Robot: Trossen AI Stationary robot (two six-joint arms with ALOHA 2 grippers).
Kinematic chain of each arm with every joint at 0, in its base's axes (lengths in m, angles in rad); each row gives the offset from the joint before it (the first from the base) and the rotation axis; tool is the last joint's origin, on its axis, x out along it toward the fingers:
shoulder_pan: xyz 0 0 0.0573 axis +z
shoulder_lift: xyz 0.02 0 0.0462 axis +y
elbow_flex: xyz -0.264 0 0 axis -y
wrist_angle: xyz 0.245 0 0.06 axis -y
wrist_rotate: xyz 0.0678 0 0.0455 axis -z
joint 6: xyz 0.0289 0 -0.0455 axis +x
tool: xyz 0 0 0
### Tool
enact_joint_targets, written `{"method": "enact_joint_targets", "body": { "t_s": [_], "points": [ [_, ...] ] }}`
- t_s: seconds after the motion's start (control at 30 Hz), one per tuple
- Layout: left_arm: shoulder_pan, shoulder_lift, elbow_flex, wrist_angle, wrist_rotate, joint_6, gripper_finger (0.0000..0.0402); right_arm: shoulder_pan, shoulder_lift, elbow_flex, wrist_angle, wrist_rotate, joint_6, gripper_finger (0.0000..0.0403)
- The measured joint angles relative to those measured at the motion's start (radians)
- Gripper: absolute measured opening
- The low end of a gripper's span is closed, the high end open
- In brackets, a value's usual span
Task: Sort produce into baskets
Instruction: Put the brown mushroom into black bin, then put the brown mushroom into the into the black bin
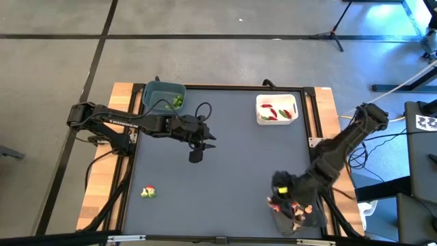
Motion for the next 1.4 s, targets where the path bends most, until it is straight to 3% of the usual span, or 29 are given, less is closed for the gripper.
{"method": "enact_joint_targets", "body": {
  "t_s": [0.23,0.37,0.57,0.73,0.9,1.0,1.2,1.4],
  "points": [
    [0.000,0.000,0.000,0.000,0.000,0.004,0.0146,0.227,0.037,0.000,-0.127,-0.006,0.403,0.0024],
    [0.000,0.000,0.000,-0.002,0.000,0.011,0.0146,0.321,0.095,-0.002,-0.245,-0.005,0.522,0.0024],
    [-0.001,0.000,0.000,-0.007,0.000,0.003,0.0146,0.350,0.179,-0.002,-0.387,-0.052,0.701,0.0049],
    [-0.001,0.001,0.000,-0.016,0.000,-0.003,0.0146,0.348,0.190,-0.002,-0.394,-0.094,0.713,0.0115],
    [-0.001,0.001,0.000,-0.039,0.000,-0.024,0.0146,0.312,0.146,-0.002,-0.373,-0.130,0.684,0.0178],
    [-0.006,0.001,0.000,-0.099,0.000,-0.065,0.0146,0.249,0.101,-0.002,-0.292,-0.059,0.588,0.0198],
    [-0.065,0.001,0.000,-0.296,0.004,-0.164,0.0146,0.108,0.057,-0.001,-0.109,0.108,0.271,0.0204],
    [-0.171,0.001,0.000,-0.531,0.050,-0.309,0.0146,-0.003,0.059,-0.001,-0.073,0.215,-0.034,0.0198]
  ]
}}
